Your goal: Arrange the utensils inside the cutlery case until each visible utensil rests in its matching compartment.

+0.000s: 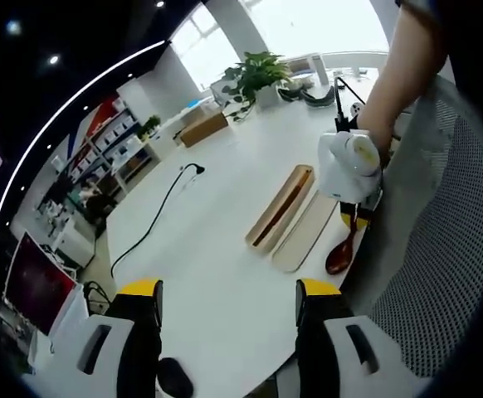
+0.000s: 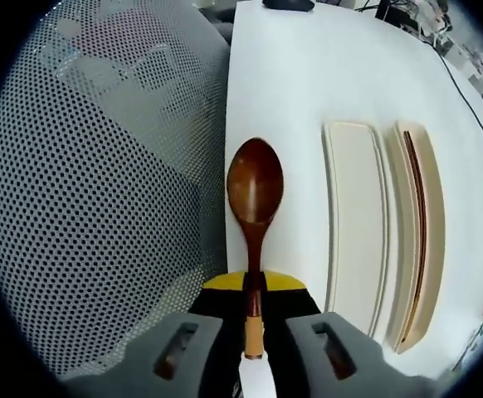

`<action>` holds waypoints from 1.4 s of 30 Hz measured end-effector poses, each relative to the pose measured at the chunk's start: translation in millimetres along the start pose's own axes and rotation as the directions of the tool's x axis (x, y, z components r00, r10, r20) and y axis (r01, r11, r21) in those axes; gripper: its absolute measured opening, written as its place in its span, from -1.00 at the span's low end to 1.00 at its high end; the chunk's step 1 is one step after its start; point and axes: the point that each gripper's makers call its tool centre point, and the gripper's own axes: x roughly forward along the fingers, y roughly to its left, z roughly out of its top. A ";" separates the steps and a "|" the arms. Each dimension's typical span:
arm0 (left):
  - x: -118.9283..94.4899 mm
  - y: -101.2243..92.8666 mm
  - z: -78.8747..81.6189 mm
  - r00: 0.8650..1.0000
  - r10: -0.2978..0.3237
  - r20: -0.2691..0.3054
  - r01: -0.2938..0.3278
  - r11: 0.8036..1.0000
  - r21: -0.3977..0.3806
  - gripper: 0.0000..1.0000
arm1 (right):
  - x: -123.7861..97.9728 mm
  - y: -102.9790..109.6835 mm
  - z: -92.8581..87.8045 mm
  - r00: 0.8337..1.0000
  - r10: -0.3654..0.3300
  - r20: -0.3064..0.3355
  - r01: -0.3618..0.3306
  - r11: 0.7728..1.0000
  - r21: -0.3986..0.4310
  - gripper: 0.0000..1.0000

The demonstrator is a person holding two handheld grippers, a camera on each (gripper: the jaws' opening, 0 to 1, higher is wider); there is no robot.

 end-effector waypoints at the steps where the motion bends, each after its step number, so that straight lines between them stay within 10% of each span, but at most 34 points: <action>1: 0.2 -0.1 -0.3 1.000 -0.001 -0.002 0.001 1.000 0.001 0.33 | 0.3 0.2 0.1 1.000 -0.003 -0.003 0.003 1.000 -0.001 -0.96; 21: 0.9 -1.9 -1.8 1.000 -0.010 -0.011 0.010 1.000 0.009 0.32 | -1.7 -1.0 -0.6 1.000 0.003 -0.009 -0.003 1.000 0.001 -0.98; 42: 1.8 -3.4 -3.3 1.000 -0.017 -0.020 0.017 1.000 0.017 0.31 | -26.3 -40.8 6.6 0.986 -0.143 0.088 0.136 0.988 0.079 -0.98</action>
